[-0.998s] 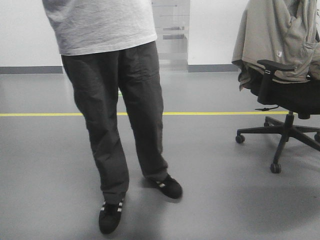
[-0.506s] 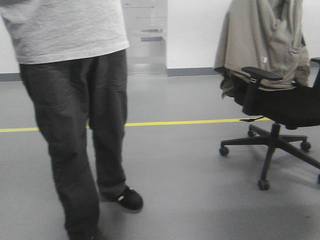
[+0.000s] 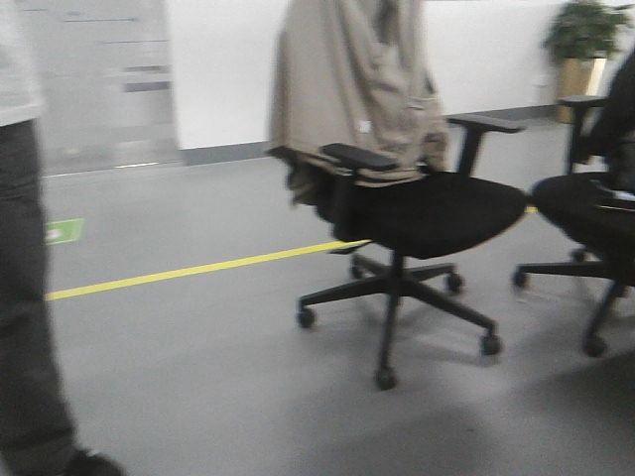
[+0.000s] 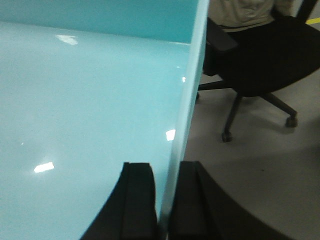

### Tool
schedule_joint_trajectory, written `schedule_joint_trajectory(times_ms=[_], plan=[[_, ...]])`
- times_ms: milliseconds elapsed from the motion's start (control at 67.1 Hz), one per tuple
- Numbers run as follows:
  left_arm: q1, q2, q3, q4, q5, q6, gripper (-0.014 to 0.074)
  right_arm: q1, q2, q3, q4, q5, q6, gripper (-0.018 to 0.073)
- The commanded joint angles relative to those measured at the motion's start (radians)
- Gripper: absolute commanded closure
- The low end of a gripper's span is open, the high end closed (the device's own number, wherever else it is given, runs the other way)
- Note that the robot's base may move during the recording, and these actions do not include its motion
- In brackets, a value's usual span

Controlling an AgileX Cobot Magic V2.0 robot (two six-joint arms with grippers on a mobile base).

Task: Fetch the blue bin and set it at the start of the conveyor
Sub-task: 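Hold the teal bin in both grippers while driving away from the rack, then hold the bin and drive up to the red-framed conveyor belt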

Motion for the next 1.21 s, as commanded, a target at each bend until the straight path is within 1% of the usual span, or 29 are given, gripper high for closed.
schedule_joint_trajectory(times_ms=[0, 1191], plan=[[0.002, -0.012, -0.008, 0.027, -0.043, 0.007, 0.0708, -0.009, -0.015, -0.006, -0.052, -0.026, -0.023, 0.0711], [0.002, -0.012, -0.008, 0.027, -0.043, 0.007, 0.0708, -0.009, -0.015, -0.006, -0.051, -0.032, -0.023, 0.0711]])
